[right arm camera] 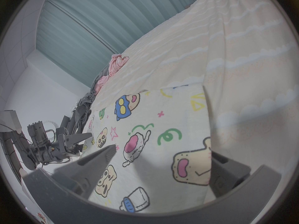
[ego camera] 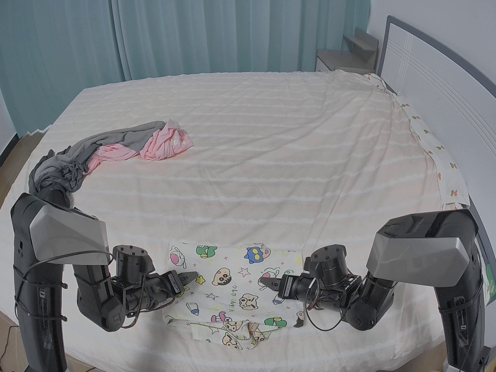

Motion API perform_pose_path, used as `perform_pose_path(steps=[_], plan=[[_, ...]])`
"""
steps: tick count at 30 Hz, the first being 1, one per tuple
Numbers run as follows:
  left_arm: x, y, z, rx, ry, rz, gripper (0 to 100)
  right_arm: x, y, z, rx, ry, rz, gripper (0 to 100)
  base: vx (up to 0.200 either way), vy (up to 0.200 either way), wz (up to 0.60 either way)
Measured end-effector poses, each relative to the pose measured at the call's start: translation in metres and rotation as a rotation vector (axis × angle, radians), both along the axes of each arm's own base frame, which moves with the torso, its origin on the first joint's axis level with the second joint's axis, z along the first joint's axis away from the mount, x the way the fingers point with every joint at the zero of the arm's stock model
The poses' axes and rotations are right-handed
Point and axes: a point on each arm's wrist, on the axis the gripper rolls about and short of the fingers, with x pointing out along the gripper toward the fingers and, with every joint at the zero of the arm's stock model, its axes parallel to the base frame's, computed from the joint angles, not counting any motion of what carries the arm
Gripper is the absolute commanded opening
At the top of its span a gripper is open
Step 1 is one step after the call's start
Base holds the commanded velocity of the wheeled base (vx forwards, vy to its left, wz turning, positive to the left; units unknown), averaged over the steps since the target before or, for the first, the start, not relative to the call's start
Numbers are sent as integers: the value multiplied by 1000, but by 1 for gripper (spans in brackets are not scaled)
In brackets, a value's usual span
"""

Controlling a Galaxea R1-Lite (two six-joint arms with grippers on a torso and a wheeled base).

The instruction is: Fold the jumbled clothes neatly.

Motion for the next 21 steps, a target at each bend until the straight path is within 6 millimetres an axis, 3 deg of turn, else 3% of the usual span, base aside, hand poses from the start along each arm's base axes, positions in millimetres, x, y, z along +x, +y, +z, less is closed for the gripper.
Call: perform_pose_path(steps=[21], plan=[[-17, -1, 9, 10, -110, -39, 0, -5, 4, -2, 2, 4, 10, 0, -10, 10, 0]])
